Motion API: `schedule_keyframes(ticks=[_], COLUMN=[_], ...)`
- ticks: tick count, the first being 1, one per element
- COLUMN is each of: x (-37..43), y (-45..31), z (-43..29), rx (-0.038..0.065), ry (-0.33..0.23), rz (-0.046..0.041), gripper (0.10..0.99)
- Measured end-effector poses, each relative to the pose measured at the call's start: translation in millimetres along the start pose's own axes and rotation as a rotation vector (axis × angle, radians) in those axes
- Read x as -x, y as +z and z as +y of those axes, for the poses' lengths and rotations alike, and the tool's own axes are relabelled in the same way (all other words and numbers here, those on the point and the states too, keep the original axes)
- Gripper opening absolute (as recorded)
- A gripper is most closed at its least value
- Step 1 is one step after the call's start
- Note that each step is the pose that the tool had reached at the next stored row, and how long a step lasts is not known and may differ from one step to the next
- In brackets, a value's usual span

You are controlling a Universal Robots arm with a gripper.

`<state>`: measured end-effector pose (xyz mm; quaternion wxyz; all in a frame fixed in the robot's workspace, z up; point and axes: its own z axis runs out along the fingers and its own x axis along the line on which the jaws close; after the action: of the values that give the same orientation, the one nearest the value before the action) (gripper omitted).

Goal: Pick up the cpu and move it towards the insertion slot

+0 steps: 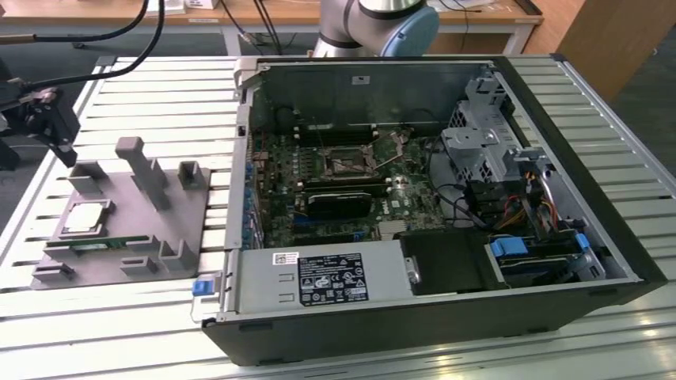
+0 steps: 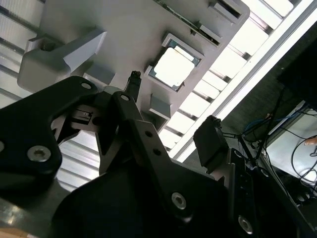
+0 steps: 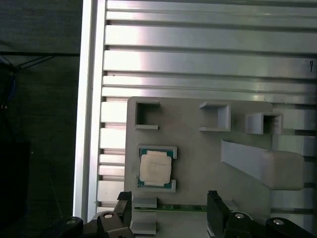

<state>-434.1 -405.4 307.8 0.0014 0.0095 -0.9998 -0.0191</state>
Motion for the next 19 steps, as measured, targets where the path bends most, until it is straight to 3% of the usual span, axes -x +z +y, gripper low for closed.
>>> schedule_keyframes(ticks=[19], x=[-0.2], y=[21.3], z=[-0.9], rx=[0.000], ry=[0.000], rz=[0.0000], gripper=[0.706])
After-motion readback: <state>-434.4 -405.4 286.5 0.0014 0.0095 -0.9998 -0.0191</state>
